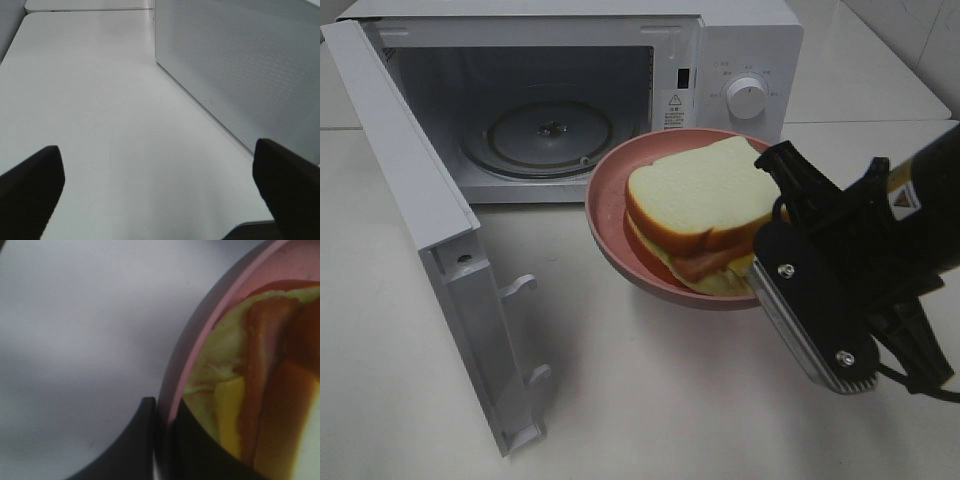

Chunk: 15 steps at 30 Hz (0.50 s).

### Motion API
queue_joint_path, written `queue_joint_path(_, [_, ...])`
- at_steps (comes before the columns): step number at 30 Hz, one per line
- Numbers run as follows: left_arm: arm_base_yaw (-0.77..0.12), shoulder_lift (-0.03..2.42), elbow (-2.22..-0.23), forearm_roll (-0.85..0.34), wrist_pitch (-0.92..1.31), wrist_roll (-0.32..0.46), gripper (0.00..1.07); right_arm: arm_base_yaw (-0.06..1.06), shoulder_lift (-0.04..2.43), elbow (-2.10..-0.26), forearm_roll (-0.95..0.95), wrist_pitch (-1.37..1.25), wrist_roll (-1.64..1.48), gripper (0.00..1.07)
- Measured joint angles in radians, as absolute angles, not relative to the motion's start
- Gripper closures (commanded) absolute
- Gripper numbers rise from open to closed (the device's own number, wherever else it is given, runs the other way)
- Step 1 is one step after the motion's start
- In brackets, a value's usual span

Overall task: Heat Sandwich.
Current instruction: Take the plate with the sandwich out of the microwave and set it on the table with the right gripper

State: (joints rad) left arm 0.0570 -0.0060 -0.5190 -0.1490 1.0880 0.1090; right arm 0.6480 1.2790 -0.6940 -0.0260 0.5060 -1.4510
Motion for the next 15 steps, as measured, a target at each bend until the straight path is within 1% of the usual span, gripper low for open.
queue_joint_path(6, [0.057, -0.006, -0.519, -0.149, 1.088, 0.109, 0.09, 0.648, 1.169, -0.627, -0.063, 0.55, -1.353, 1.07])
queue_joint_path(10, [0.057, -0.006, -0.519, -0.149, 1.088, 0.109, 0.09, 0.648, 1.105, -0.583, -0.122, 0.579, -1.256, 1.07])
queue_joint_path(11, [0.057, -0.006, -0.519, -0.149, 1.088, 0.109, 0.09, 0.648, 1.077, -0.563, -0.159, 0.594, -1.191, 1.07])
queue_joint_path(15, [0.057, -0.006, -0.519, -0.149, 1.088, 0.109, 0.09, 0.648, 1.057, -0.548, -0.21, 0.616, -1.089, 1.07])
